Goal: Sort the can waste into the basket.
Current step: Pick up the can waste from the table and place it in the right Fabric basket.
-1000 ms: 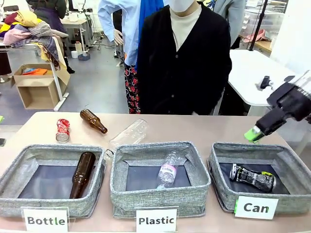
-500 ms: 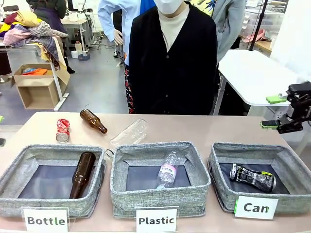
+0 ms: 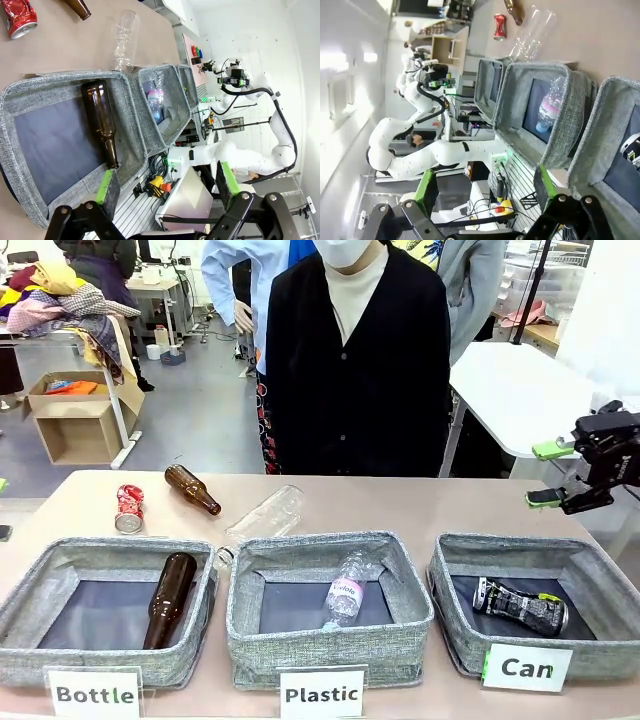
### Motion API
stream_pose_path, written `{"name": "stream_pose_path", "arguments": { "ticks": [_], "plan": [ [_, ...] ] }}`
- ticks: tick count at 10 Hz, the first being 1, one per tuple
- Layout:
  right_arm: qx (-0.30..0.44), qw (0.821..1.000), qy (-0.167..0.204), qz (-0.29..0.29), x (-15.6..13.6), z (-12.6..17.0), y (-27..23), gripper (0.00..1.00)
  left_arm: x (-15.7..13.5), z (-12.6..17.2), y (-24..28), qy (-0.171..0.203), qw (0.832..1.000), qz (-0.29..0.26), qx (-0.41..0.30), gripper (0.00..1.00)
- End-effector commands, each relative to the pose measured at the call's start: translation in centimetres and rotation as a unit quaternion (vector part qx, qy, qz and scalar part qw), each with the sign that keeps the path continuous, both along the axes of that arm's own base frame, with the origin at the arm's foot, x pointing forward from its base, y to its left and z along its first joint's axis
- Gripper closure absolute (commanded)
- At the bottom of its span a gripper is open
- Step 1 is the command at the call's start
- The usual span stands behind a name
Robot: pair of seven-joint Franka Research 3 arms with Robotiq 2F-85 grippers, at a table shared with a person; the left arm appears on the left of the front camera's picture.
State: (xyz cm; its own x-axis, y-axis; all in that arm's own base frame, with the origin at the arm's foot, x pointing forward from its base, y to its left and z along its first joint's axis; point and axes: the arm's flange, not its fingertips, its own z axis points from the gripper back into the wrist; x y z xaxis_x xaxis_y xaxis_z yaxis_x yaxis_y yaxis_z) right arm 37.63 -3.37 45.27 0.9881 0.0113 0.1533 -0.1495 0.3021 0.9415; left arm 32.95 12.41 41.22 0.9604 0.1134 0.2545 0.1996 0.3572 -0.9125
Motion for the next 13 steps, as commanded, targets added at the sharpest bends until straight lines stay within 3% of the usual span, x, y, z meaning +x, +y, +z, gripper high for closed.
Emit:
{"name": "stream_pose_path", "arguments": {
  "ticks": [1, 12, 13],
  "plan": [
    [0.0, 1.0, -0.009, 0.003, -0.3, 0.1, -0.9, 0.0, 0.1, 0.3, 0.0, -0.001, 1.0, 0.003, -0.01, 0.0],
    [0.0, 1.0, -0.009, 0.003, -0.3, 0.1, -0.9, 0.0, 0.0, 0.0, 0.0, 0.0, 1.0, 0.0, 0.0, 0.0],
    [0.0, 1.0, -0.009, 0.003, -0.3, 0.1, -0.9, 0.0, 0.3, 2.5, -1.0, -0.005, 0.994, 0.08, 0.069, 0.0]
  ]
}}
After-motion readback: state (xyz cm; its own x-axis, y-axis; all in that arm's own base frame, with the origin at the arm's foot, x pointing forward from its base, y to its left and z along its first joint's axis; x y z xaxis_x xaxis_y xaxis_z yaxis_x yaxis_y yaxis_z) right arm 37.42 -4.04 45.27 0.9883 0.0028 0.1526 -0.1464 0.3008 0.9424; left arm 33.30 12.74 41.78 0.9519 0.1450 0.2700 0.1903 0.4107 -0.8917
